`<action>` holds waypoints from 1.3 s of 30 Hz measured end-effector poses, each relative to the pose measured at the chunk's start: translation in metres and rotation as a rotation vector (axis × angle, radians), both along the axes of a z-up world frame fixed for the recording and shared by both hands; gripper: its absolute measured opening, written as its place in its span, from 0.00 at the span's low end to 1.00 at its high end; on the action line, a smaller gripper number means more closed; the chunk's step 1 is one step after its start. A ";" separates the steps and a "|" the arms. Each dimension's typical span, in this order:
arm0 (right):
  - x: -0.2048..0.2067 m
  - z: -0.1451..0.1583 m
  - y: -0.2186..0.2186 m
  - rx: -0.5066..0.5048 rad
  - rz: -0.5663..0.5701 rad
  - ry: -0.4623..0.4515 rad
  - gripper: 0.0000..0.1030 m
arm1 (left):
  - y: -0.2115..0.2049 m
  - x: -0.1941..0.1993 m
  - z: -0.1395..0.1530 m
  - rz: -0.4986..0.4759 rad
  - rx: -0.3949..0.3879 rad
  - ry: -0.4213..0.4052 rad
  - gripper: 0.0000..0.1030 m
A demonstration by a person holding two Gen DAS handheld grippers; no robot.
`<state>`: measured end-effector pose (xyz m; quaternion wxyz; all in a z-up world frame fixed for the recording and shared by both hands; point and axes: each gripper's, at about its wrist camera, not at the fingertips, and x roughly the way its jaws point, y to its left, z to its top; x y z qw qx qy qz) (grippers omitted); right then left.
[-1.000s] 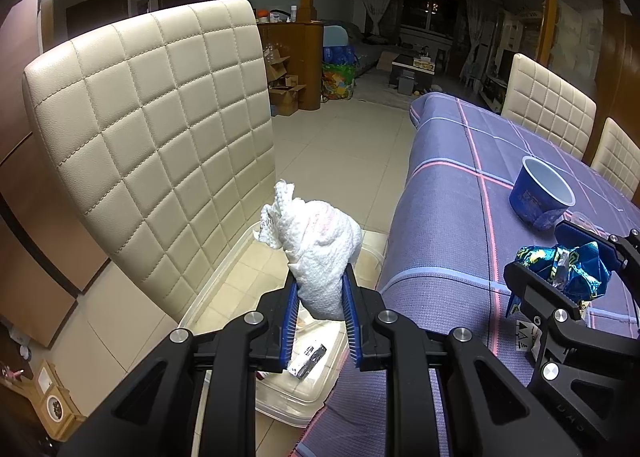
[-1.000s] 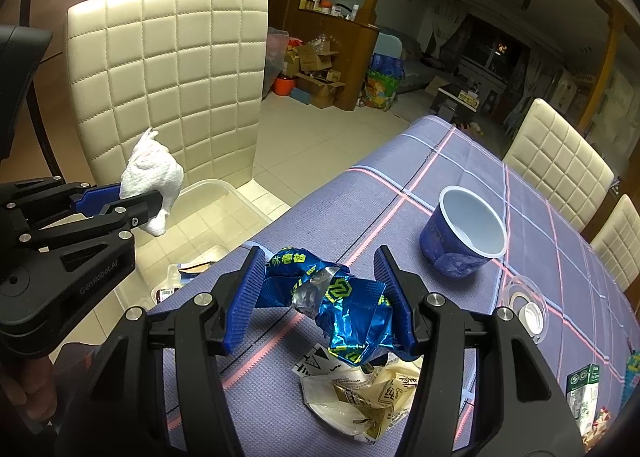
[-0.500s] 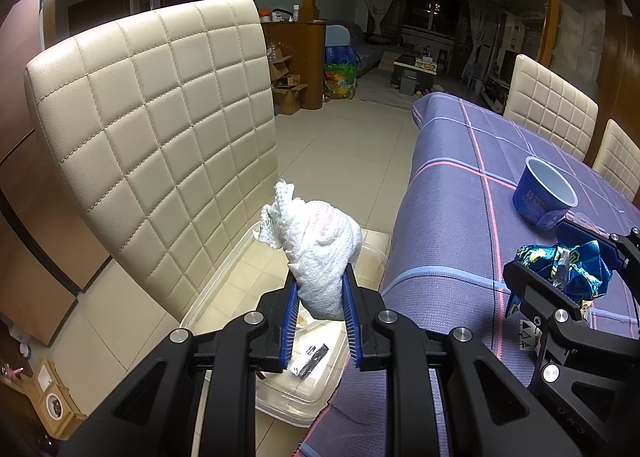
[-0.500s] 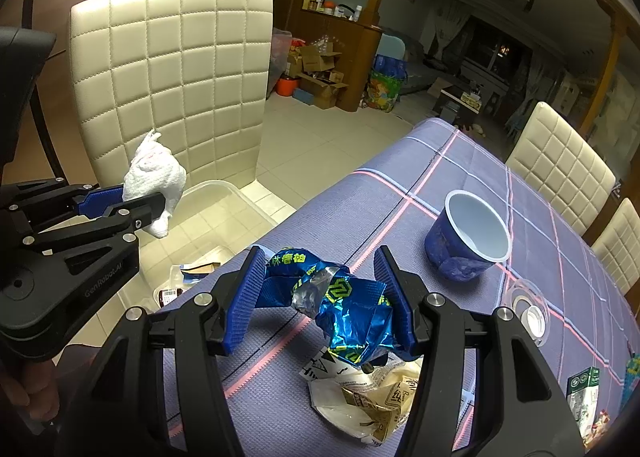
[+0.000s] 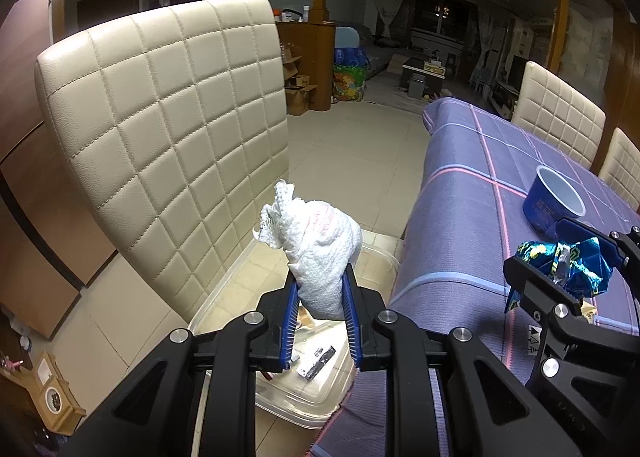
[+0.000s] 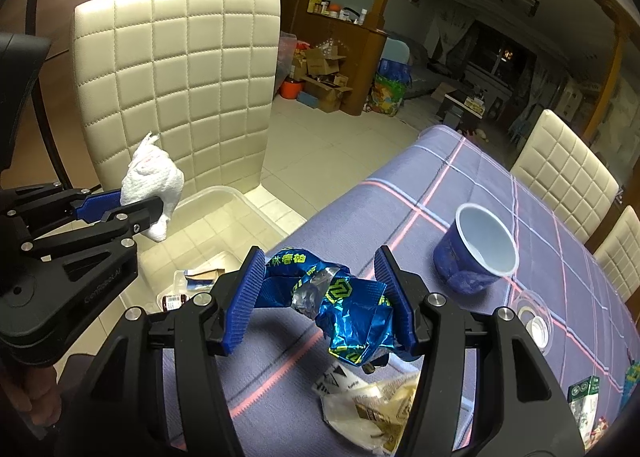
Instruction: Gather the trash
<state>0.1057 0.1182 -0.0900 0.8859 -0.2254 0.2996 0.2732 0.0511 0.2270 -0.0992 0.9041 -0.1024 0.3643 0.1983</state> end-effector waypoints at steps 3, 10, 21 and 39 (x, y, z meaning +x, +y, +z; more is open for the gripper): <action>0.006 0.002 0.006 0.006 0.004 0.002 0.60 | 0.006 0.000 0.001 0.017 0.001 -0.003 0.20; 0.015 0.013 0.013 0.056 -0.008 -0.009 0.70 | 0.020 -0.001 0.002 0.048 0.000 -0.004 0.20; 0.023 -0.003 0.009 0.023 -0.045 0.035 0.70 | 0.021 0.000 -0.006 0.046 -0.014 0.010 0.20; 0.043 -0.039 0.016 -0.028 -0.051 0.166 0.38 | 0.024 0.008 -0.019 0.030 -0.022 0.031 0.20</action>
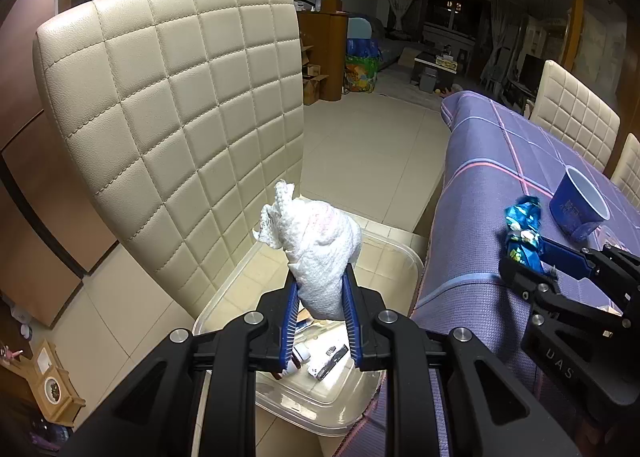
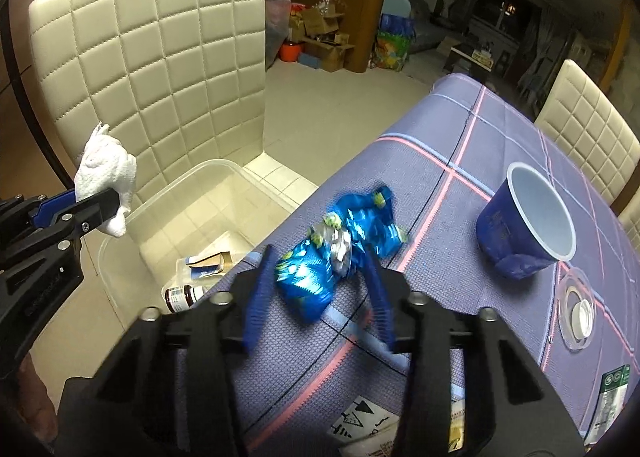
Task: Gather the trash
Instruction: 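Carry the blue foil wrapper over the bin and open the right gripper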
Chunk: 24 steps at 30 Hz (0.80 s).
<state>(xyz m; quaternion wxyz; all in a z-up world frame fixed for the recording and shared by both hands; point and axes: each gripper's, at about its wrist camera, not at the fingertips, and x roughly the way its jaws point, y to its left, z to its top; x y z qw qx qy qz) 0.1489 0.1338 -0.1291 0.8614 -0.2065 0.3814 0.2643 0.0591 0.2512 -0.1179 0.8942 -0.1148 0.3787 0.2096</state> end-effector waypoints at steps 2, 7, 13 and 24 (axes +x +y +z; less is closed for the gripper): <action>-0.005 0.004 0.002 0.000 0.005 -0.030 0.37 | 0.000 0.000 0.001 0.001 0.000 -0.003 0.20; -0.016 0.015 0.012 0.002 0.047 -0.069 0.37 | 0.001 -0.003 0.005 0.006 0.004 -0.014 0.20; -0.024 0.024 0.020 0.005 0.075 -0.095 0.37 | 0.002 -0.007 0.009 0.014 0.006 -0.022 0.20; -0.029 0.034 0.032 0.031 0.108 -0.093 0.50 | 0.004 -0.011 0.012 0.023 0.005 -0.023 0.20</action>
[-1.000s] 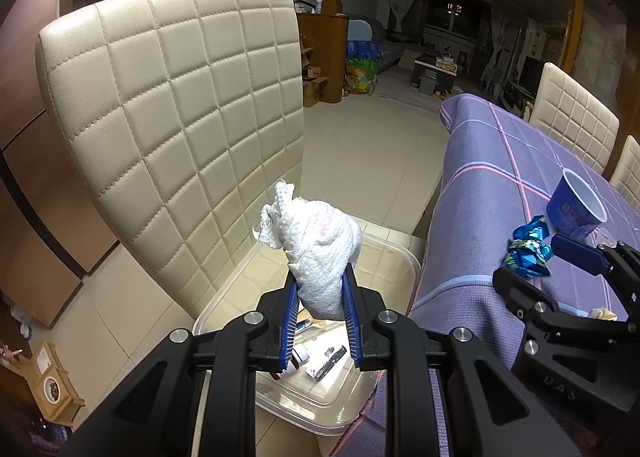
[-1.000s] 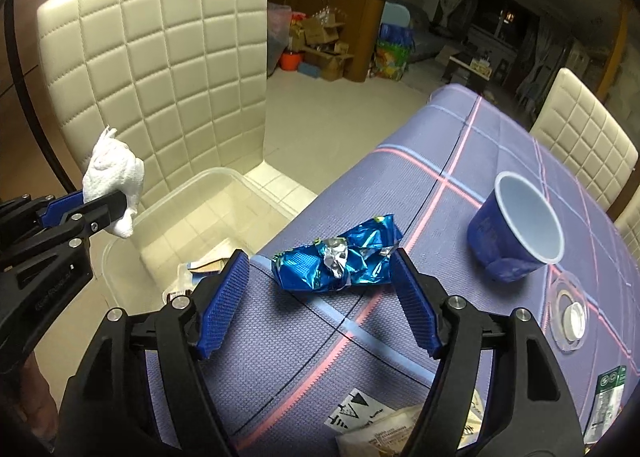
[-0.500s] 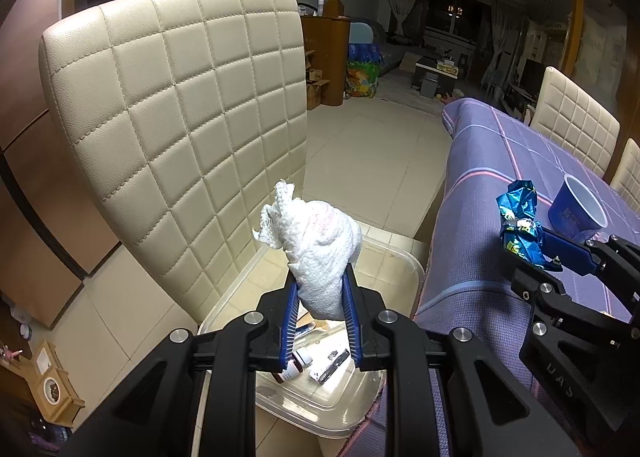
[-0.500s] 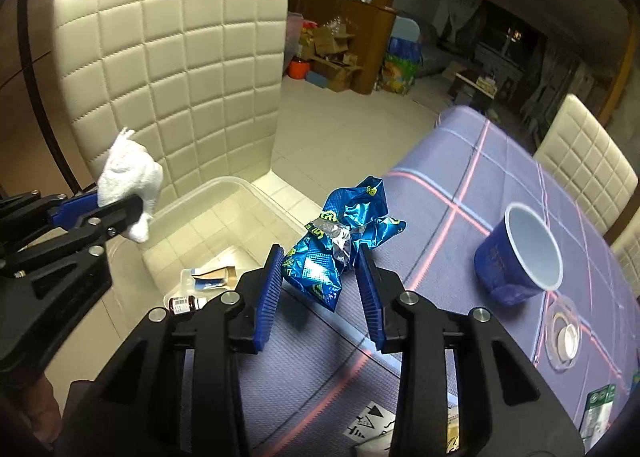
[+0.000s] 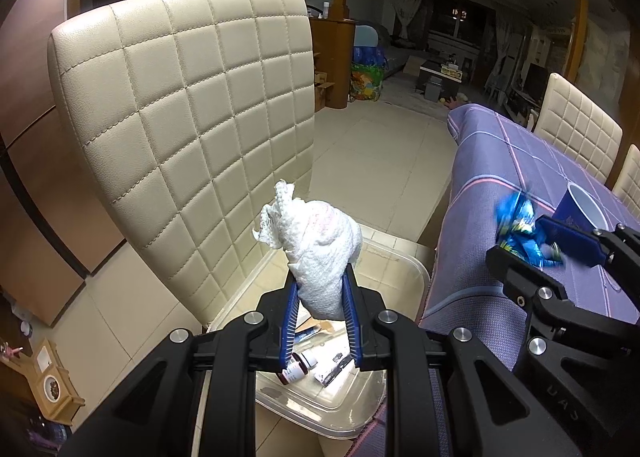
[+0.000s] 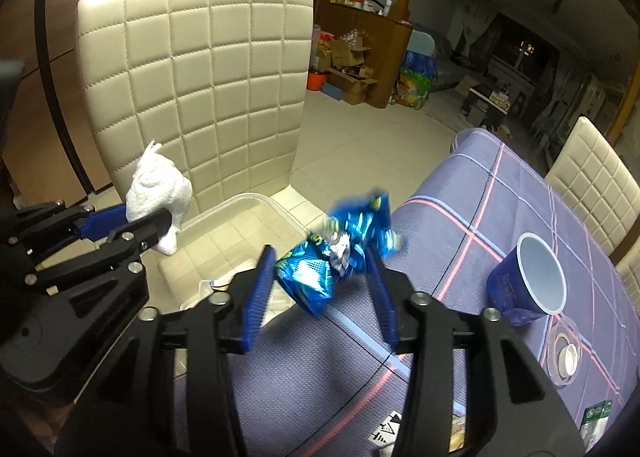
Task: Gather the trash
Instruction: 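Carry the blue foil wrapper over the bin and open the right gripper, then open the left gripper to drop the white tissue into the bin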
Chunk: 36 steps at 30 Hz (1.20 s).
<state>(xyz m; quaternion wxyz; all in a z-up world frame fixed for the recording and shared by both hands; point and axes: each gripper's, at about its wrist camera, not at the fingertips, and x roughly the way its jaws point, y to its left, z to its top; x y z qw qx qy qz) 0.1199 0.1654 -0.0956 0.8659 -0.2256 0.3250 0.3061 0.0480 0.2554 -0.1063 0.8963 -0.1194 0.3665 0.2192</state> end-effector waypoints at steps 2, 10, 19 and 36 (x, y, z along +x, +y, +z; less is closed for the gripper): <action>-0.001 0.000 -0.001 0.001 -0.002 -0.003 0.50 | 0.000 0.000 0.000 -0.001 0.002 0.002 0.20; -0.001 0.003 -0.008 0.022 -0.028 -0.026 0.76 | 0.002 0.003 -0.003 -0.003 -0.006 0.014 0.20; 0.001 0.001 -0.012 0.020 -0.038 -0.017 0.76 | 0.000 0.004 -0.005 -0.008 -0.005 0.020 0.20; 0.008 -0.003 -0.024 0.041 -0.087 -0.012 0.76 | 0.002 0.017 -0.005 -0.040 -0.020 0.012 0.40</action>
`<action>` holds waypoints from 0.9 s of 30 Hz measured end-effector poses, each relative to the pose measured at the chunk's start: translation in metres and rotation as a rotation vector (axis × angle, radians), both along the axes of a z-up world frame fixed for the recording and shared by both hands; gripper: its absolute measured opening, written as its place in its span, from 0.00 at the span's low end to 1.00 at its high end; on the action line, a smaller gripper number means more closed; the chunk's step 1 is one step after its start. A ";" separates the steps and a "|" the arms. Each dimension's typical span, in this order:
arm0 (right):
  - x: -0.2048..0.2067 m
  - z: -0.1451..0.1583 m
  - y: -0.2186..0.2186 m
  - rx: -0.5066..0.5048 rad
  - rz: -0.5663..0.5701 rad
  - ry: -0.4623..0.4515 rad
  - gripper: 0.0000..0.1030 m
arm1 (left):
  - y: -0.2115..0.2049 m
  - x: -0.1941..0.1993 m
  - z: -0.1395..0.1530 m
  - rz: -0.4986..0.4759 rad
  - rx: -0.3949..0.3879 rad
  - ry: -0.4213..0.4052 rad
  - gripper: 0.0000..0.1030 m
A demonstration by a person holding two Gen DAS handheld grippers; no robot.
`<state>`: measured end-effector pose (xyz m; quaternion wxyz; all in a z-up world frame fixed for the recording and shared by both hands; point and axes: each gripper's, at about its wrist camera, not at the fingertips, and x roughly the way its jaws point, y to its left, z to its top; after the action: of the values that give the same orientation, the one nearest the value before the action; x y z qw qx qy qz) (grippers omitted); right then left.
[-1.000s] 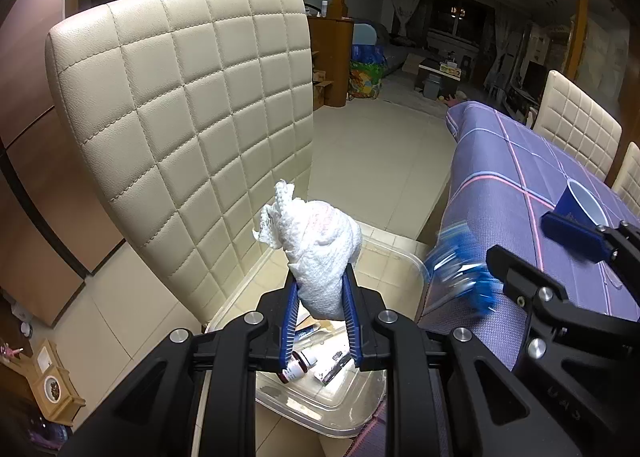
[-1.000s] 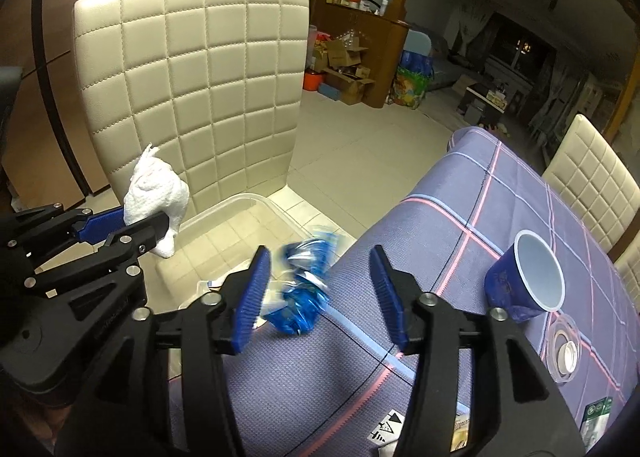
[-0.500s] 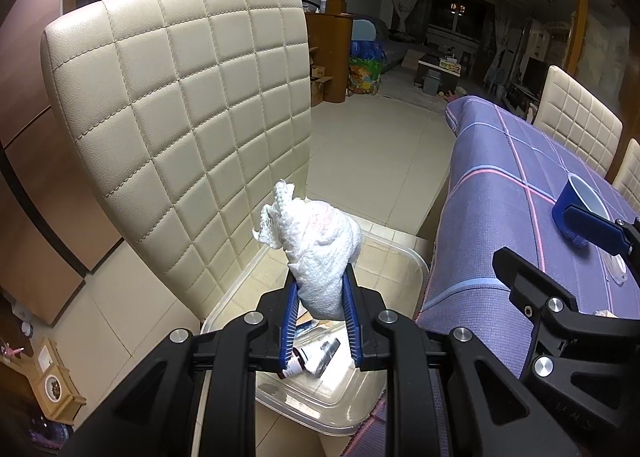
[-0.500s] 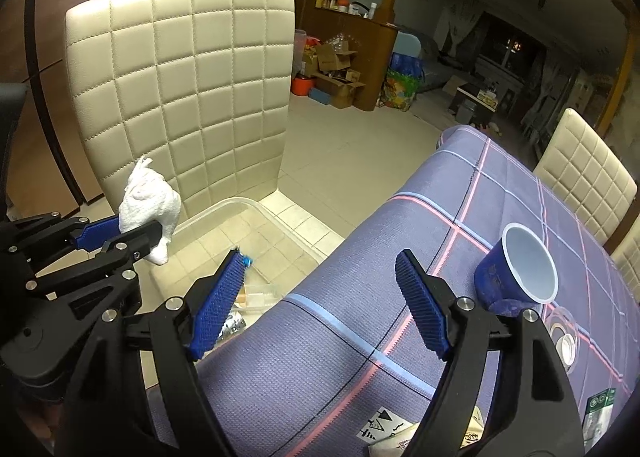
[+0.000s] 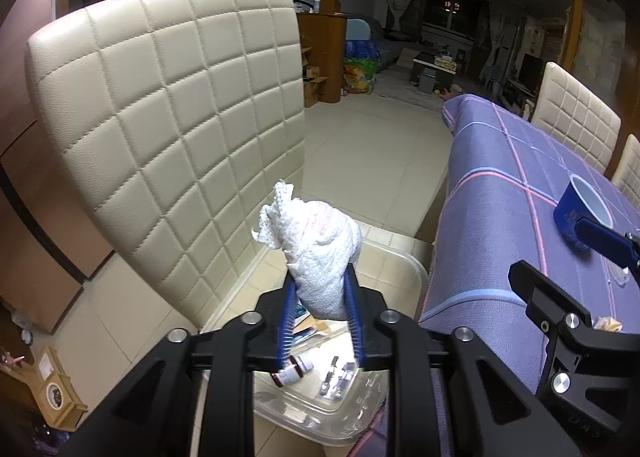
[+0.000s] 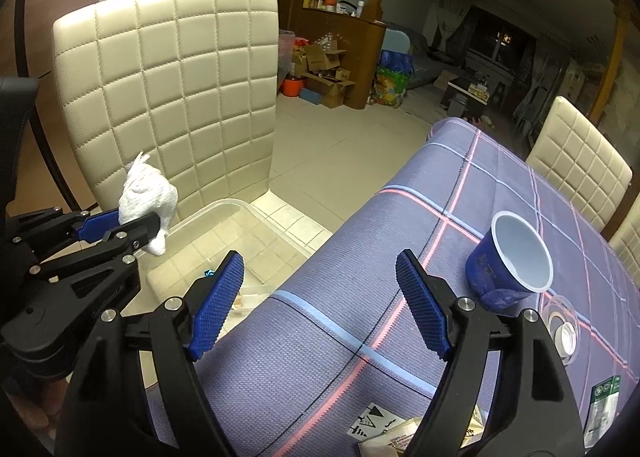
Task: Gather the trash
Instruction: 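Open the left gripper to drop the white tissue into the bin, then grasp the white-and-yellow snack bag with the left gripper while the right grasps the milk carton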
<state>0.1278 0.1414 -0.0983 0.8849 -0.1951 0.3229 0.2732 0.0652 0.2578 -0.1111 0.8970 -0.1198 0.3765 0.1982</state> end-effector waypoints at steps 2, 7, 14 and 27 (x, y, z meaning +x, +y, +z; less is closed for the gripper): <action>0.001 0.001 -0.004 0.005 -0.011 0.000 0.75 | 0.002 -0.002 0.001 0.009 -0.023 -0.021 0.78; 0.004 0.007 -0.018 0.028 -0.049 -0.014 0.78 | 0.003 -0.007 0.004 0.042 -0.027 -0.050 0.86; -0.001 0.014 -0.046 0.026 -0.082 -0.071 0.78 | -0.010 -0.006 0.003 0.017 -0.012 -0.032 0.86; 0.016 0.007 -0.174 0.024 -0.288 -0.048 0.78 | -0.125 0.006 0.023 -0.350 -0.040 -0.042 0.86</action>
<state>0.1439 -0.0323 -0.0913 0.9248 -0.1425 0.3228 0.1424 0.0715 0.1330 -0.0885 0.9228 -0.0746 0.3768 0.0291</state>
